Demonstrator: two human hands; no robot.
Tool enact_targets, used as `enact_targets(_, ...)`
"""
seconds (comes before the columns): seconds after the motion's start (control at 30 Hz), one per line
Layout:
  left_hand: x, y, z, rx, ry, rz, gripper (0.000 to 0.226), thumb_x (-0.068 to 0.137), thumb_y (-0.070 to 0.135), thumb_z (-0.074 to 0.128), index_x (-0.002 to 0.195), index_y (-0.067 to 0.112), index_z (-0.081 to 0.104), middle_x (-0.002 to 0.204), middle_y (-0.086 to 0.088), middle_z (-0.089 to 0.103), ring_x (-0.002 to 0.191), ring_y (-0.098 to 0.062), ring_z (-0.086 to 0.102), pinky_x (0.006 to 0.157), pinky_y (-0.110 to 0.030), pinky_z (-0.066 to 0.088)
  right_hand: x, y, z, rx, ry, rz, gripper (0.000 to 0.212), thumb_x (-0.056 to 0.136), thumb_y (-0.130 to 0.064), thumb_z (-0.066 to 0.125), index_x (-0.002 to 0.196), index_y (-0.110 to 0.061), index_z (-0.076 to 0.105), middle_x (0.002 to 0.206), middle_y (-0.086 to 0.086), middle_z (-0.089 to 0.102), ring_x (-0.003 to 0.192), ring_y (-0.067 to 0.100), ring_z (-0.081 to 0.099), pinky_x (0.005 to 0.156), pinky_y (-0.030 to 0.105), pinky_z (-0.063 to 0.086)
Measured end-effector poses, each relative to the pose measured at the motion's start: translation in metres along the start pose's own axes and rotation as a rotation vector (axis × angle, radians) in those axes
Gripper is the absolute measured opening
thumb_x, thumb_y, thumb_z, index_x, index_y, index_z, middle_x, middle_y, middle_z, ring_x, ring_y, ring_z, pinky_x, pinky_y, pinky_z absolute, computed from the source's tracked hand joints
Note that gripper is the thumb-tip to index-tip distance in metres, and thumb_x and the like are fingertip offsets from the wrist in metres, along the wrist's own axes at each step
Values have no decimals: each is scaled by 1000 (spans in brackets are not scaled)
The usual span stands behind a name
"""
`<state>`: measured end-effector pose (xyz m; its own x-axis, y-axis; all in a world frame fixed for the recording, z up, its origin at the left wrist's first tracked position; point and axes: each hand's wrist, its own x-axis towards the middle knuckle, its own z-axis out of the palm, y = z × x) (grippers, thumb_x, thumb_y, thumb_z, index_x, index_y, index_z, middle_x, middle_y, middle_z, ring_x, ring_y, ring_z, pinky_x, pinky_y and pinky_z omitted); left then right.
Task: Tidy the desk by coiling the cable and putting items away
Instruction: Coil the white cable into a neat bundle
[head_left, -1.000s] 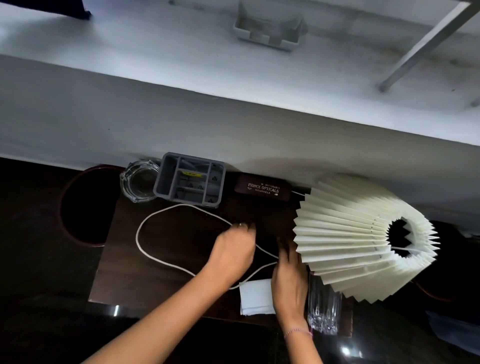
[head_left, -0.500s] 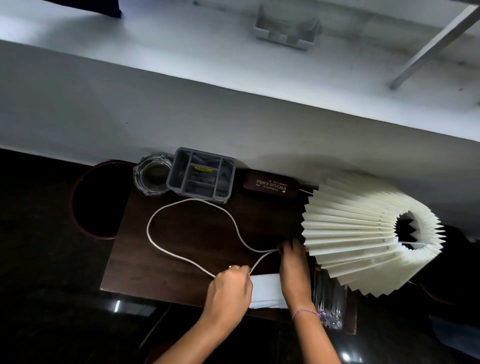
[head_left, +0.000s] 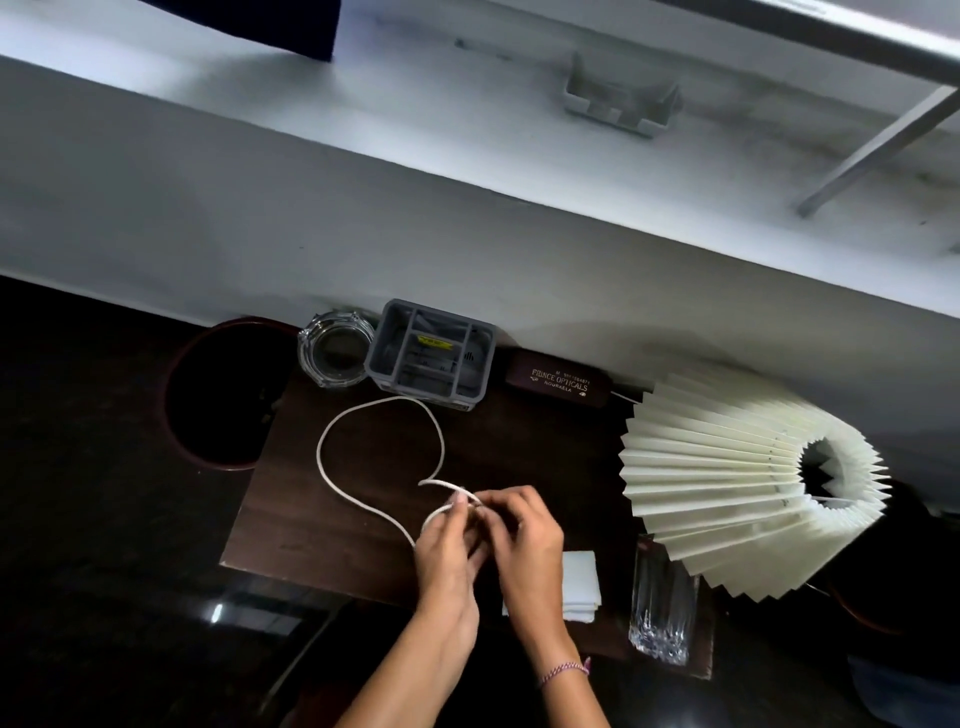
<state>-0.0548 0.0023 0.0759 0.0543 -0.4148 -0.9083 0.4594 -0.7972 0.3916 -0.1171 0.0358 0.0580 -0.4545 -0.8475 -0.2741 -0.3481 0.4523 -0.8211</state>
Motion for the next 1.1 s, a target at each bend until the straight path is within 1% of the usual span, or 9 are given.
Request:
enact_targets(0.13,-3,13,-18,78,29,95,22,95,13,45,82,10,63,81,-8,66,68,-12,67,63,-20,54,-3,-9,7,64,-100,3,14,84,-6,63,87,-18,71,85,-11,65,86,-1,62,73,7,45)
enact_targets(0.33,-13,30,-51,179,107,159,34,99,21,31,74,9,51,76,-14,64,74,-25,64,75,-36,47,21,-1,9,141,43,148,19,81,-10,67,82,-30,68,84,-9,68,81,-5,62,74,7,45)
enact_targets(0.4,-18,37,-61,144,116,159,34,99,24,30,74,10,47,67,-14,60,61,-22,66,69,-35,50,38,8,11,235,54,292,15,82,-11,66,83,-26,67,85,-2,69,77,3,63,69,20,50)
enact_targets(0.5,-20,42,-74,97,136,96,34,99,26,30,73,10,45,50,-6,43,35,-13,49,50,-29,50,60,19,12,300,72,400,10,84,-7,62,89,-16,66,92,4,67,82,15,61,59,19,51)
enact_targets(0.67,-25,48,-86,43,103,-91,23,97,12,35,85,3,52,36,4,35,21,-2,27,28,-8,18,76,30,17,366,142,400,15,84,-1,60,90,-14,65,100,9,65,95,19,61,74,11,51)
enact_targets(0.8,-40,54,-90,36,-38,-151,27,92,-4,32,100,1,57,64,-9,48,39,-9,50,34,-16,40,69,24,17,251,143,427,37,86,2,56,122,-3,54,111,4,57,105,13,52,84,13,39)
enact_targets(0.93,-56,63,-91,82,-50,-168,29,99,15,33,97,22,61,65,-12,53,42,-16,57,53,-35,57,39,14,16,58,212,427,38,87,-1,54,125,1,49,127,17,51,117,29,52,92,22,36)
enact_targets(1.0,-60,66,-90,89,-13,-198,25,99,20,35,105,19,60,47,-5,43,27,-7,37,32,-18,41,20,6,16,66,255,424,39,88,2,50,127,-1,47,131,19,44,115,31,52,88,22,36)
enact_targets(1.1,-69,73,-89,59,-27,-297,34,99,20,31,103,-2,56,33,1,32,19,-4,21,26,-7,17,-8,-3,19,164,293,372,39,87,8,47,118,-16,54,125,14,47,111,31,56,85,21,39)
